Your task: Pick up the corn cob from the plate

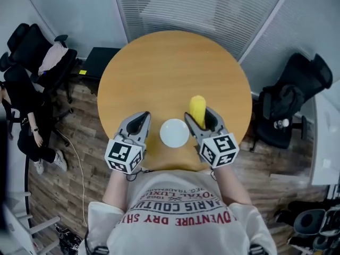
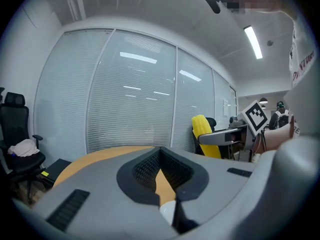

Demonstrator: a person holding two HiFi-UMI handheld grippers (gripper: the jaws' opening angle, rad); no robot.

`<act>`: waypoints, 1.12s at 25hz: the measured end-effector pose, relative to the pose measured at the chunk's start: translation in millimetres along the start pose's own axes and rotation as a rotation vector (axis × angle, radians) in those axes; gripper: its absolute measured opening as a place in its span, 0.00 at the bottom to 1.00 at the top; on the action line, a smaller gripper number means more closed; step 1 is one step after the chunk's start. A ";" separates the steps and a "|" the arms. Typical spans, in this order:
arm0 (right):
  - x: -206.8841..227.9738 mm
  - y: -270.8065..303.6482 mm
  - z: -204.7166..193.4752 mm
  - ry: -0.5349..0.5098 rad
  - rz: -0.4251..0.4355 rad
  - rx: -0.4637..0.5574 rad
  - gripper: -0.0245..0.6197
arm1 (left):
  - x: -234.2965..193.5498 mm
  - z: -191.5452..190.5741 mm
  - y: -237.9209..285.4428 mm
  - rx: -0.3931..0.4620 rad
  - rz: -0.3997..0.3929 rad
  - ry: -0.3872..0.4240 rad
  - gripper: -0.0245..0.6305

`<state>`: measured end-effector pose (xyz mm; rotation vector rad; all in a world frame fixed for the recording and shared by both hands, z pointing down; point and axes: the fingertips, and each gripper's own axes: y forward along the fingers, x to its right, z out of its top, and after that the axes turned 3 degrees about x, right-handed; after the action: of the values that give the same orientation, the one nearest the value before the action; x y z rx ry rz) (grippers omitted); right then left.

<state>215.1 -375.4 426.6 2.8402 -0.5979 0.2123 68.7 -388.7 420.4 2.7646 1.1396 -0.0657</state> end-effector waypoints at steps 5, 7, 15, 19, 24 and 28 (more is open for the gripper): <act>0.0 -17.8 29.0 -0.021 -0.022 0.105 0.46 | 12.9 18.0 11.2 0.024 -0.042 0.037 0.09; 0.9 -20.3 31.9 -0.028 -0.027 0.115 0.46 | 16.3 20.9 14.3 0.029 -0.053 0.043 0.09; -0.9 -20.0 21.9 -0.049 -0.005 0.095 0.46 | 17.7 24.0 17.7 0.048 -0.042 0.057 0.09; -1.6 -15.0 22.8 -0.055 0.002 0.093 0.46 | 13.3 22.3 19.0 0.039 -0.030 0.049 0.09; -2.0 -12.4 25.2 -0.048 0.007 0.097 0.46 | 10.8 23.7 17.0 0.040 -0.017 0.046 0.09; -3.5 -9.8 26.3 -0.061 0.007 0.098 0.46 | 7.5 24.0 15.1 0.045 -0.012 0.056 0.09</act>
<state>218.4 -372.0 398.7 2.9488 -0.6263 0.1613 85.1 -397.7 397.8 2.8161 1.1830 -0.0157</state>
